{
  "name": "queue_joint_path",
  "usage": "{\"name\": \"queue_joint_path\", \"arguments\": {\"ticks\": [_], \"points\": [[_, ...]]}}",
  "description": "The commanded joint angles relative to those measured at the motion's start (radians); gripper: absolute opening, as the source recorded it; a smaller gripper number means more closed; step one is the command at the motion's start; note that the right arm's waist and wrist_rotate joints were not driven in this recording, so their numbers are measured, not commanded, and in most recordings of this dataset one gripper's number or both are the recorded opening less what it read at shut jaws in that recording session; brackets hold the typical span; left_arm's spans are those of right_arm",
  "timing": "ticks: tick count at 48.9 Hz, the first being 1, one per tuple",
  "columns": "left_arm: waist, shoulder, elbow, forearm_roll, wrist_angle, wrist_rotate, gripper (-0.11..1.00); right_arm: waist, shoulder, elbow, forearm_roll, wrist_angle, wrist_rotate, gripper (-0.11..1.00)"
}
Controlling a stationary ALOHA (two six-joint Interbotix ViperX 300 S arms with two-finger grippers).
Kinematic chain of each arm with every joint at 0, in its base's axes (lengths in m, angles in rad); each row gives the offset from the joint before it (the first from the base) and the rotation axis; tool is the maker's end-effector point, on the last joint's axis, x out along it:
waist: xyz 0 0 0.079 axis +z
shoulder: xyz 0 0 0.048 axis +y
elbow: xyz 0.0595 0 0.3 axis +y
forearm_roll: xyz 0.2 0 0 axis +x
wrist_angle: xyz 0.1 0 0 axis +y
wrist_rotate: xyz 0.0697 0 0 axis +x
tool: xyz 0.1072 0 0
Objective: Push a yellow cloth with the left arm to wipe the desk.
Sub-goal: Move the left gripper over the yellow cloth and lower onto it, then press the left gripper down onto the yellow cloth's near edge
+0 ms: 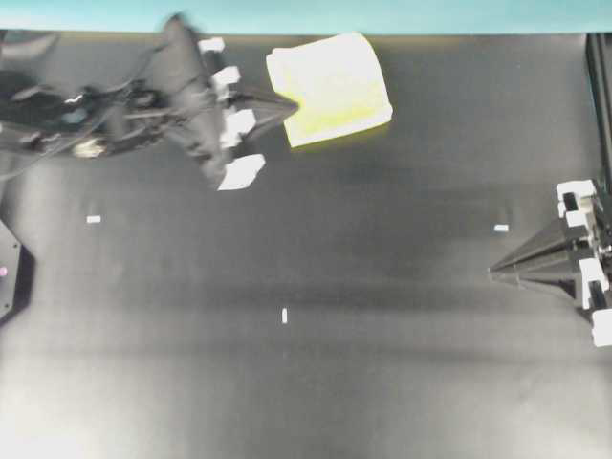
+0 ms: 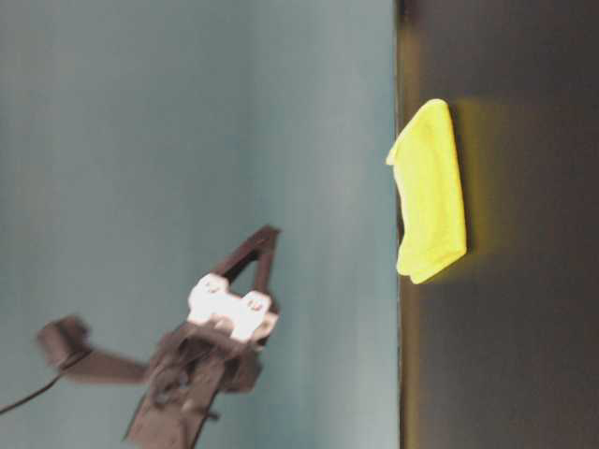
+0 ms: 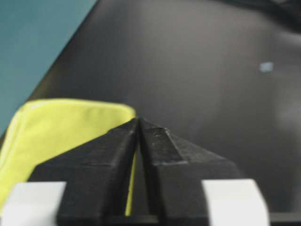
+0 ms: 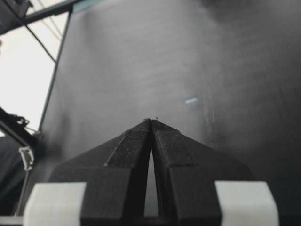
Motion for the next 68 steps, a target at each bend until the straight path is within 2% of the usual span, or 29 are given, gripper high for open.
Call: {"name": "queue_joint_path", "arguments": {"ticks": [1, 6, 13, 18, 31, 41, 46, 55, 68], "points": [[0.038, 0.038, -0.048, 0.003, -0.011, 0.003, 0.16, 0.0, -0.003, -0.006, -0.002, -0.003, 0.0, 0.01], [0.072, 0.084, -0.077, 0.003, -0.026, 0.003, 0.33, 0.0, -0.014, -0.003, -0.003, -0.002, 0.002, 0.01], [0.095, 0.152, -0.118, 0.003, -0.038, 0.003, 0.62, 0.0, -0.031, 0.002, -0.003, -0.002, 0.0, 0.01], [0.112, 0.212, -0.152, 0.003, -0.037, 0.003, 0.76, 0.0, -0.04, 0.0, -0.003, 0.0, 0.002, 0.01], [0.141, 0.376, -0.291, 0.003, -0.006, 0.003, 0.76, 0.0, -0.048, 0.011, -0.002, 0.008, 0.0, 0.01], [0.138, 0.465, -0.396, 0.003, 0.172, 0.0, 0.76, 0.0, -0.057, 0.012, -0.003, 0.008, 0.0, 0.01], [0.13, 0.469, -0.39, 0.003, 0.218, 0.0, 0.77, 0.0, -0.069, 0.014, -0.003, 0.008, 0.0, 0.01], [0.129, 0.46, -0.345, 0.003, 0.224, 0.003, 0.79, 0.0, -0.083, 0.014, -0.003, 0.008, 0.0, 0.01], [0.127, 0.457, -0.344, 0.003, 0.284, 0.003, 0.79, 0.0, -0.094, 0.015, -0.002, 0.008, 0.002, 0.01]]}}
